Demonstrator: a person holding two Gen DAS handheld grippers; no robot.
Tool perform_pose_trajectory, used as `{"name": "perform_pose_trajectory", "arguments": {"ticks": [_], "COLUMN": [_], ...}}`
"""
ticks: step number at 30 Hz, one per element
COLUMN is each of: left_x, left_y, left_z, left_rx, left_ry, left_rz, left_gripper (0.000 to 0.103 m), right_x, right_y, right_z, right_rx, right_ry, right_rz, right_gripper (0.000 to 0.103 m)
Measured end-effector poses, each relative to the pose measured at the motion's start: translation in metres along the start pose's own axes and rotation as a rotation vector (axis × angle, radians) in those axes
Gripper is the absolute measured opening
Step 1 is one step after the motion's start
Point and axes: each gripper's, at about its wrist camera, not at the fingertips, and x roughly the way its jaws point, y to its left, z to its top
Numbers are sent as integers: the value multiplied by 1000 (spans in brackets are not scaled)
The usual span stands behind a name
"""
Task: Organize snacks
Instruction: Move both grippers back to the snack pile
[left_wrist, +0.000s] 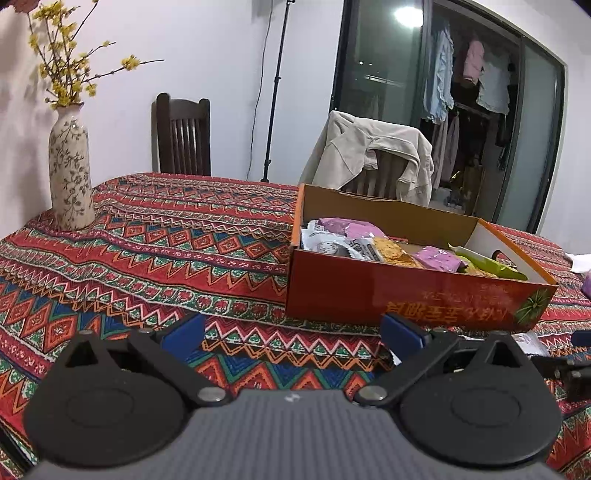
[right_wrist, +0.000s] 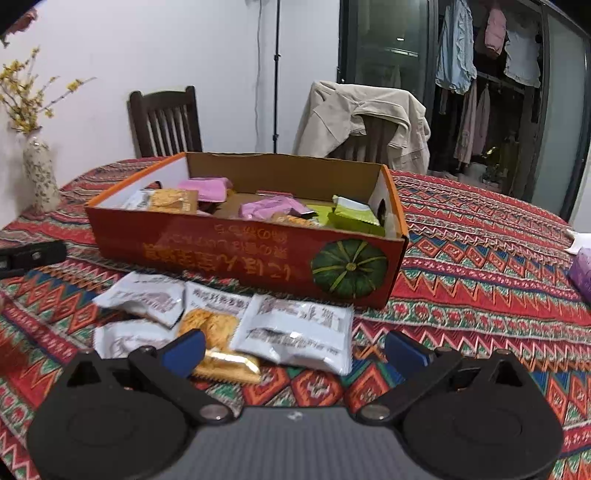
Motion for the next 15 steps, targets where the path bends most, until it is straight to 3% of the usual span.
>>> {"name": "perform_pose_trajectory", "arguments": {"ticks": [7, 12, 15], "left_x": [0, 2, 3], "left_y": [-1, 0, 1], "left_z": [-1, -2, -2], "left_rx": [8, 4, -4], "left_ry": [-12, -4, 0], "left_rz": [15, 26, 30], "left_gripper": [103, 103, 103], "right_x": [39, 49, 50], "right_y": [-5, -18, -17], "right_z": [9, 1, -1], "right_rx": [39, 121, 106], "right_ry": [59, 41, 33], "right_rz": [-31, 25, 20], "right_gripper": [103, 103, 103]}}
